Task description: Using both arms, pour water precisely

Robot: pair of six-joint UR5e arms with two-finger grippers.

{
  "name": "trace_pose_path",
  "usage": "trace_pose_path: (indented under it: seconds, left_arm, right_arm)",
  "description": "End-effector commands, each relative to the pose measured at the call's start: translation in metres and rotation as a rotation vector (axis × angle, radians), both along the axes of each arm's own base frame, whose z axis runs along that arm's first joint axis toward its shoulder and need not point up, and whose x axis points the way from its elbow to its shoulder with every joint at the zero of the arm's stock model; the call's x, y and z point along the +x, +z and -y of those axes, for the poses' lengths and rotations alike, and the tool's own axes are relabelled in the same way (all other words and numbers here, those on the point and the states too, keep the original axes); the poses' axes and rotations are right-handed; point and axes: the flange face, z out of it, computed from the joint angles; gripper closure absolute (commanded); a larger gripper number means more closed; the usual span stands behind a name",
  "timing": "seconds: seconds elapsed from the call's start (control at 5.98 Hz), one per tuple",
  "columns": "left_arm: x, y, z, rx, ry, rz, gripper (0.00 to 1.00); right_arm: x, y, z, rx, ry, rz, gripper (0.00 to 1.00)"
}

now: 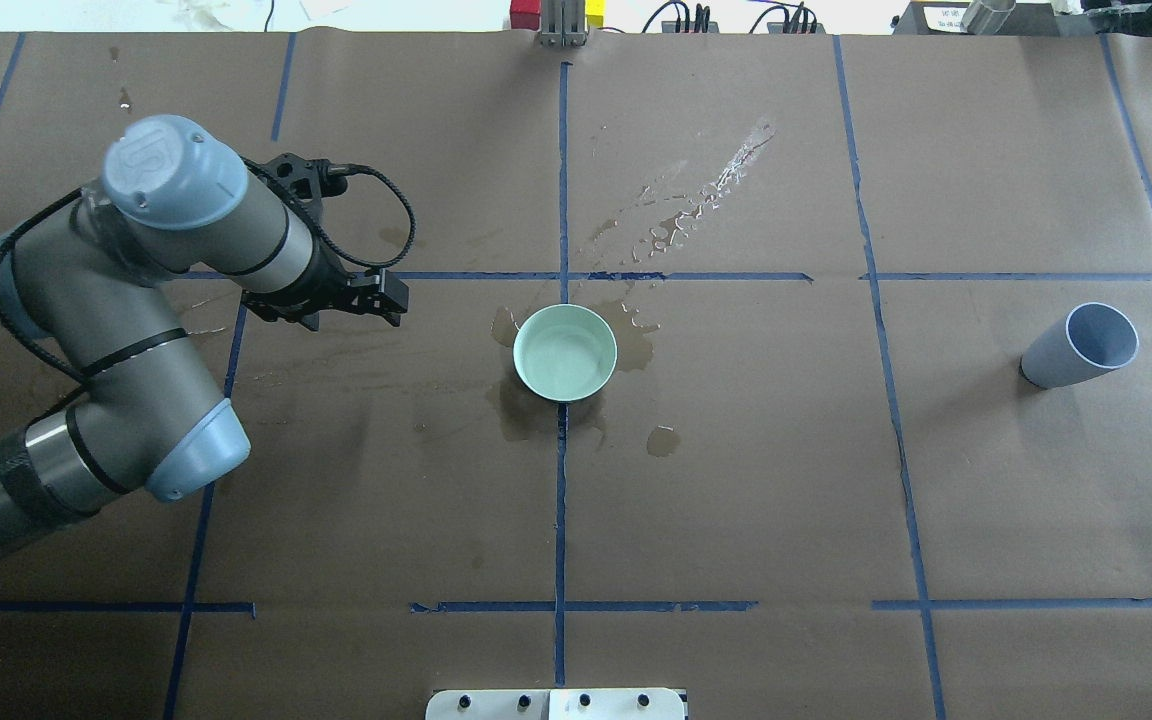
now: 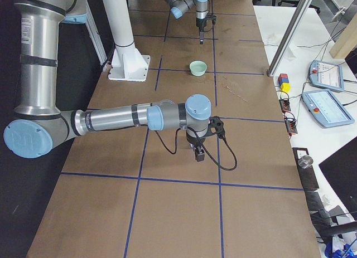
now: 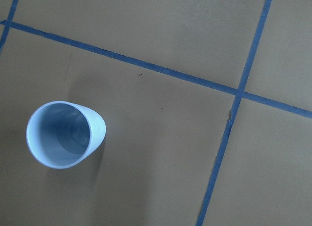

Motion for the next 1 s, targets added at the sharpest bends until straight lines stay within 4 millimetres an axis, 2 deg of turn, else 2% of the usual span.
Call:
trace_pose_path:
  seconds: [0.0, 0.17, 0.5, 0.84]
  left_arm:
    - [-0.016, 0.01, -0.002, -0.002, 0.014, -0.002, 0.0]
    - [-0.015, 0.011, -0.002, -0.005, 0.014, -0.001, 0.0]
    - [-0.015, 0.012, -0.001, -0.008, 0.012, 0.002, 0.0]
    - [-0.014, 0.012, -0.002, -0.007, 0.012, 0.001, 0.0]
  right_arm:
    - [-0.034, -0.038, 0.001, 0.022, 0.143, 0.059, 0.0]
    - [-0.066, -0.045, -0.008, 0.016, 0.229, 0.103, 0.0]
    - [-0.12, -0.031, -0.053, 0.079, 0.35, 0.132, 0.0]
    - [-0.2, -0.023, -0.088, 0.159, 0.486, 0.1, 0.0]
